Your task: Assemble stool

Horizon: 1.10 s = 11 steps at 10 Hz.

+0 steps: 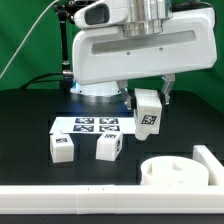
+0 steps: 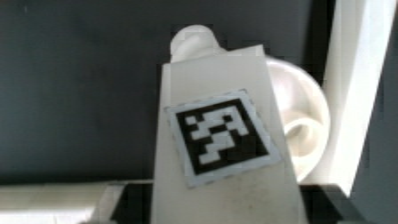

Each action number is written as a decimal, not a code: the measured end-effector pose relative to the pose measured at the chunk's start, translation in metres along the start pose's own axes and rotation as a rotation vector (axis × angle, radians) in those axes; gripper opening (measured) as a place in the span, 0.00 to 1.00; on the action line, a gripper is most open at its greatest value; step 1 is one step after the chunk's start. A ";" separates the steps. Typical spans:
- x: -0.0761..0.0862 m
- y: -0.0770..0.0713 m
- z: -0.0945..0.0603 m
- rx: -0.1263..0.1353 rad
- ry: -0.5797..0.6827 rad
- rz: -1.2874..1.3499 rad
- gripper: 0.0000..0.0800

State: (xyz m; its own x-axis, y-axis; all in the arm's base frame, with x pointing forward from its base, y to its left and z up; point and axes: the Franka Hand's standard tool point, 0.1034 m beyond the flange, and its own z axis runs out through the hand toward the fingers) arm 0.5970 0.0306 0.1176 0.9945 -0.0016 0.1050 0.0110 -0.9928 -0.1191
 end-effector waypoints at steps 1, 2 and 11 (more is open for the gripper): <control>0.000 0.003 0.002 -0.011 0.041 0.000 0.41; 0.006 0.007 0.001 -0.032 0.138 -0.006 0.41; 0.022 0.005 -0.002 0.004 0.332 0.132 0.41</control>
Offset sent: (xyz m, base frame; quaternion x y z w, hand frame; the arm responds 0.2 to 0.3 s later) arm -0.0008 0.0194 0.0126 0.1146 0.0835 0.0998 0.9849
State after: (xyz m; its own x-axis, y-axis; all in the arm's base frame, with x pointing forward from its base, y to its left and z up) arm 0.6184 0.0249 0.1215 0.8993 -0.1695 0.4031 -0.1146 -0.9810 -0.1568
